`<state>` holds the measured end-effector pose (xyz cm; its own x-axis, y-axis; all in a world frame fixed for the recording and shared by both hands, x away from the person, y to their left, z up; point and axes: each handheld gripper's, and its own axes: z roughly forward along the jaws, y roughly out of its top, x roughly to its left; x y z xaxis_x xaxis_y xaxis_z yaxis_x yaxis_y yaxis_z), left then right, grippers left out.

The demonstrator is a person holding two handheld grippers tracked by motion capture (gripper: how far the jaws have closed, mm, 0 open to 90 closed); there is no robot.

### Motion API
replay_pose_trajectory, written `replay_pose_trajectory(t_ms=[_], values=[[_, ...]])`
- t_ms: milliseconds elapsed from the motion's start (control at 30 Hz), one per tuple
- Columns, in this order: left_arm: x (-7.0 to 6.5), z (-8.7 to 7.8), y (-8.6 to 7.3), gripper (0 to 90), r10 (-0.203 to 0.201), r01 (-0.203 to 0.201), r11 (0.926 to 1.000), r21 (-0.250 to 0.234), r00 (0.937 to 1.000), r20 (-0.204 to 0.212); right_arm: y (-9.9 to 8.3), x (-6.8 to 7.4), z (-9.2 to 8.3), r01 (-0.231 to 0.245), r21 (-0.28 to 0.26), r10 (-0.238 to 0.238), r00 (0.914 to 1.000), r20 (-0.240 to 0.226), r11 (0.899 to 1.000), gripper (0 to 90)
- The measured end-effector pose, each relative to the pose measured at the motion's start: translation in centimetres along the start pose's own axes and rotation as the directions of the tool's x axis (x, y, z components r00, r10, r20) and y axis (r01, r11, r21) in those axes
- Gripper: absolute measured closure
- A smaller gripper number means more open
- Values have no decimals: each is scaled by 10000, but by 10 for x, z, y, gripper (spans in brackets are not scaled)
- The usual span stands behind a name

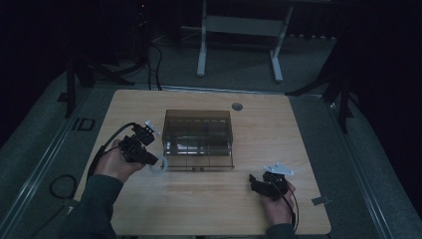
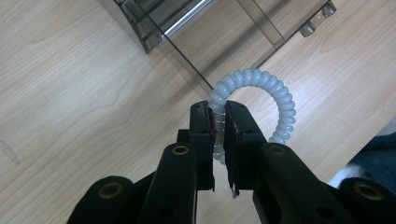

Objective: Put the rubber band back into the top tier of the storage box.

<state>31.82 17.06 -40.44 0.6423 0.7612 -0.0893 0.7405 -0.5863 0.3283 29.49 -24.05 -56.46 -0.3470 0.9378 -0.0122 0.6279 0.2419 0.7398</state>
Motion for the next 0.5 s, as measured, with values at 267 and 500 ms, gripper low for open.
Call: replay_pose_trajectory(t_ms=[267, 500], values=[[-4, 1, 6, 821, 115, -115, 9999, 3, 9999, 2, 0, 0, 0, -7, 1, 7, 10000, 0, 10000, 285], [-11, 5, 10, 820, 292, -292, 9995, 110, 9996, -14, 0, 0, 0, -11, 5, 11, 10000, -2, 10000, 285]])
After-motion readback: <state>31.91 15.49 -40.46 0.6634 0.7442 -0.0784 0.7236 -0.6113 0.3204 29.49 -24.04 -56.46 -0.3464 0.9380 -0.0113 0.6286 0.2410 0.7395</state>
